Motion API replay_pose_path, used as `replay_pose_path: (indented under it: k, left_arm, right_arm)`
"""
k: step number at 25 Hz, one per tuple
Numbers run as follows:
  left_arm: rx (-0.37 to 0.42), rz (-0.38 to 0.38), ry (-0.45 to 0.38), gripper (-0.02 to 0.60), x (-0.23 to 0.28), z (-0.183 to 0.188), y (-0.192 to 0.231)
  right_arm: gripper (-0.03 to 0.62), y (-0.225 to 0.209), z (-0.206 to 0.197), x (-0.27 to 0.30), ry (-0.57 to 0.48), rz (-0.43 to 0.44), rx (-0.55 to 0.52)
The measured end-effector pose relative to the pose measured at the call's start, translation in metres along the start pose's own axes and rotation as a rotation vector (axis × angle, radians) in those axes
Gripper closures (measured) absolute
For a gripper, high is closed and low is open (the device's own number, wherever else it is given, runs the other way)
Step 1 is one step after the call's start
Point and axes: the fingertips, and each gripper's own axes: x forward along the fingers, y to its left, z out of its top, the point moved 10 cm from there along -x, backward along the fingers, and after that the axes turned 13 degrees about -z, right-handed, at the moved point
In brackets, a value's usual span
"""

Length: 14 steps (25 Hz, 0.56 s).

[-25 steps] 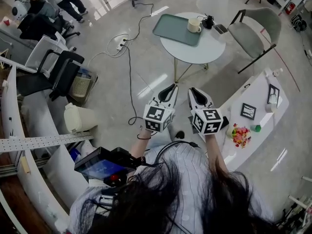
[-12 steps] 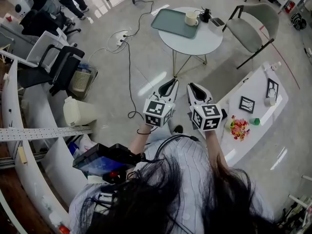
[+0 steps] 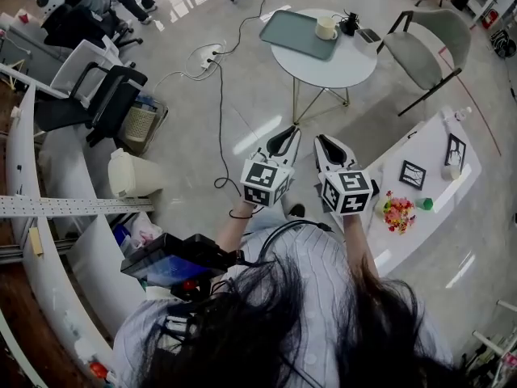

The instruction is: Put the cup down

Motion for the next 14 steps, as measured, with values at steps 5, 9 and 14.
replay_pose_path:
  k: [5, 9, 14]
  left_arm:
    - [-0.001, 0.002, 0.005, 0.543, -0.0038, -0.0028, -0.0021]
    - [0.002, 0.004, 0.005, 0.543, -0.0052, -0.0029, -0.0025]
    - [0.01, 0.006, 0.003, 0.543, 0.0026, -0.0043, 0.0025]
  right_arm:
    - [0.54, 0.002, -0.0029, -0.0026, -0.002, -0.004, 0.002]
    - [0.54, 0.002, -0.0018, -0.0033, -0.007, -0.006, 0.004]
    - [0.54, -0.0058, -0.0027, 0.003, -0.023, -0.014, 0.005]
